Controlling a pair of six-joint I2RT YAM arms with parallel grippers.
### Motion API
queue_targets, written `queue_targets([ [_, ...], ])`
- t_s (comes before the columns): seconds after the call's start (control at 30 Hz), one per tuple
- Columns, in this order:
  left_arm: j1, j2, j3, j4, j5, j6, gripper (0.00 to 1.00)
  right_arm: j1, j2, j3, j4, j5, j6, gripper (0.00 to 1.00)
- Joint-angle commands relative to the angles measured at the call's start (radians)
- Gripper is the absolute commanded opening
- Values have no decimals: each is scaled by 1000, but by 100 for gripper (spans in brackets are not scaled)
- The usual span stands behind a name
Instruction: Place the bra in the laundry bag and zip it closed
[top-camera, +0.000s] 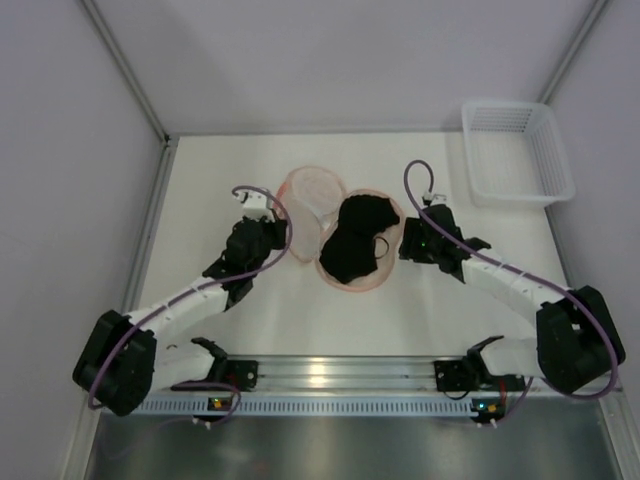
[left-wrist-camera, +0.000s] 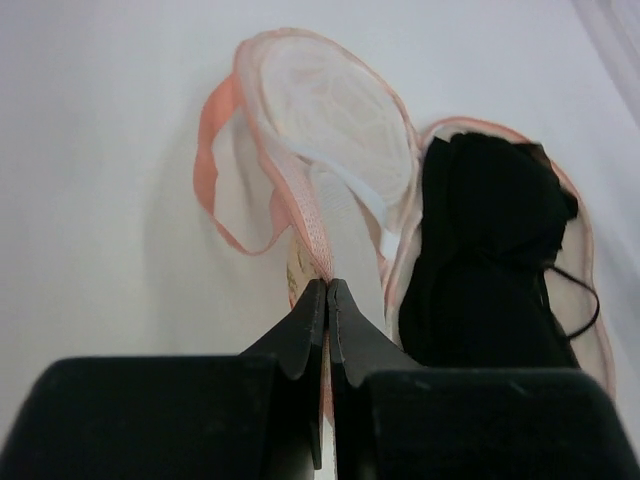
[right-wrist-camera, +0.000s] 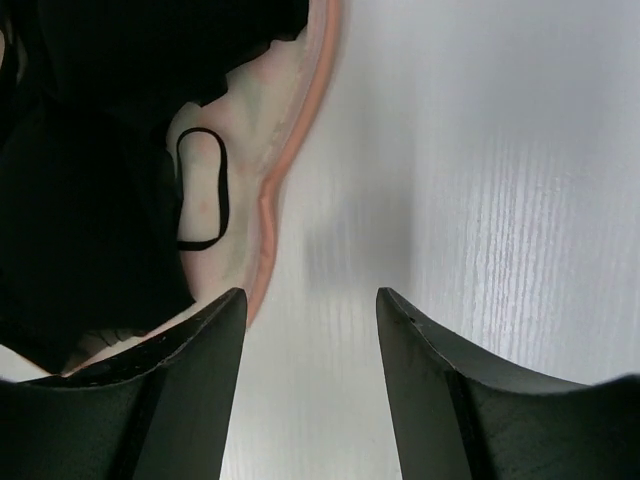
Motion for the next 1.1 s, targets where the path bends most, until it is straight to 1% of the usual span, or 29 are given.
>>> queue_targets([
  [0.0,-128,18,35,53,-104,174,1,-17,23,-23,135,-14,43,56],
  [0.03,-188,23,38,56,-124,193,1,-15,24,-37,145,-11,44,56],
  [0.1,-252,38,50,56,-196,274,1,-21,36,-58,174,-8,44,56],
  [0.13,-323,43,58,55,-221,306,1,-24,41,-64,180,-8,47,56],
  [0.2,-390,53,71,55,-267,389,1,-26,50,-81,212,-8,56,56],
  [0.23,-452,57,90,55,-316,407,1,-26,56,-99,223,-8,61,54],
  [0.3,-496,67,108,56,-342,427,1,-27,79,-124,238,-11,70,52],
  [0.33,-519,69,123,59,-347,424,1,-27,87,-132,272,-12,73,51],
  [0.43,-541,80,133,90,-370,421,1,-26,104,-147,298,-28,73,49],
  [0.47,-543,90,139,89,-415,412,1,-27,98,-141,289,-31,69,49],
  [0.53,-543,93,131,89,-462,406,0,-27,75,-129,272,-28,55,49],
  [0.6,-543,75,92,89,-511,397,0,-26,26,-97,251,-9,40,50],
  [0.63,-541,66,75,89,-520,401,0,-26,-3,-83,202,-2,23,53],
  [0.73,-544,0,33,86,-580,447,0,-35,-37,-37,157,32,-2,56],
  [0.8,-543,-28,9,86,-623,484,0,-44,-40,-12,148,27,-11,57],
  [0.83,-544,-57,3,86,-634,516,0,-50,-36,-5,140,5,-20,58],
  [0.93,-543,-112,-21,49,-669,538,0,-57,-22,23,152,-65,-31,59],
  [1.0,-543,-127,-31,44,-701,539,0,-58,4,25,177,-63,-33,56],
  [1.03,-543,-141,-39,43,-707,549,0,-58,45,25,180,-63,-33,51],
  [1.07,-543,-150,-42,41,-707,549,0,-56,68,29,189,-71,-34,49],
])
